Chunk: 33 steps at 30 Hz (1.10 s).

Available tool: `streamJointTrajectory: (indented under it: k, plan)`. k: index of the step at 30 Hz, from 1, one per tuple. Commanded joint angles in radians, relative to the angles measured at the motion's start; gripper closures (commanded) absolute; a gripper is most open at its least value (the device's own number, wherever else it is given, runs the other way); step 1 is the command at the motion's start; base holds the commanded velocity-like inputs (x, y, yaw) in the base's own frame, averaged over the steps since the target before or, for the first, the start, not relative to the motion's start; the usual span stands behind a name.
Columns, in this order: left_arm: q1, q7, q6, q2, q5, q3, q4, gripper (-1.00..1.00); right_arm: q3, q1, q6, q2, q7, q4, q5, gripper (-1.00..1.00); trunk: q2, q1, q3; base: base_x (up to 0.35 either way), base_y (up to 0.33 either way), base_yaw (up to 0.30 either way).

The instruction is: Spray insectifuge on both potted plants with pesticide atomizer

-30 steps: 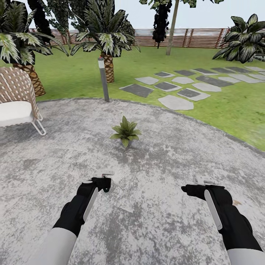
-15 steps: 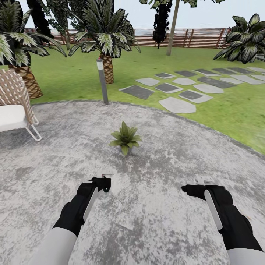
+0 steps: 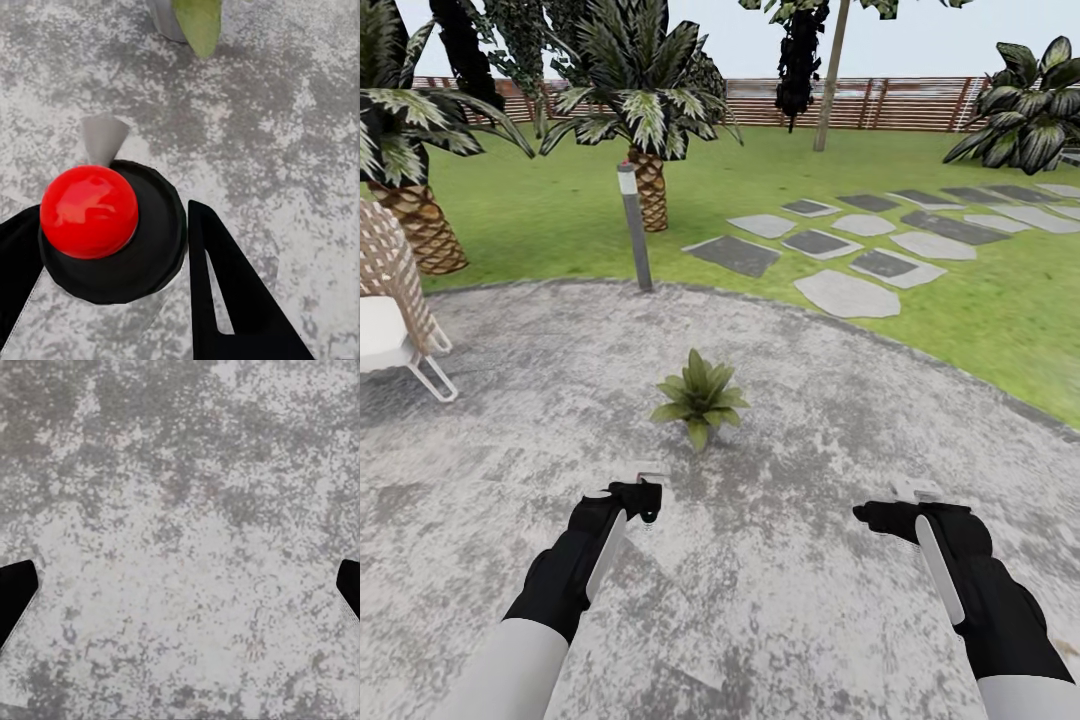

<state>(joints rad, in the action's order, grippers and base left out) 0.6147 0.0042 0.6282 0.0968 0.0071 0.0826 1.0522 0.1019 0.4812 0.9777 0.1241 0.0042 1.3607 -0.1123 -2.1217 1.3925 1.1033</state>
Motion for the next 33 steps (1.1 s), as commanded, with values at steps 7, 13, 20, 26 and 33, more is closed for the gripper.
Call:
streamJointTrajectory:
  k: [7,13,20,26,33]
  plan:
    - [0.0,0.0,0.005,0.0,0.001,0.0,0.0,1.0,0.001,0.001,0.004,0.0,0.0,0.0,-0.004,-1.0,0.0,0.0,0.001,0.345,0.0,0.0]
    - [0.0,0.0,0.005,0.0,0.001,0.0,0.0,1.0,0.001,0.001,0.004,0.0,0.0,0.0,-0.004,-1.0,0.0,0.0,0.001,0.345,0.0,0.0]
    - [0.0,0.0,0.005,0.0,0.001,0.0,0.0,1.0,0.001,0.001,0.004,0.0,0.0,0.001,-0.004,-1.0,0.0,0.0,0.001,0.345,0.0,0.0]
    - [0.0,0.0,0.005,0.0,0.001,0.0,0.0,1.0,0.001,0.001,0.004,0.0,0.0,0.001,-0.004,-1.0,0.0,0.0,0.001,0.336,0.0,0.0]
    - [0.0,0.001,0.005,0.0,0.001,0.0,0.0,1.0,0.001,0.001,0.004,0.0,0.0,0.001,-0.004,-1.0,0.0,0.0,0.001,0.306,0.0,0.0]
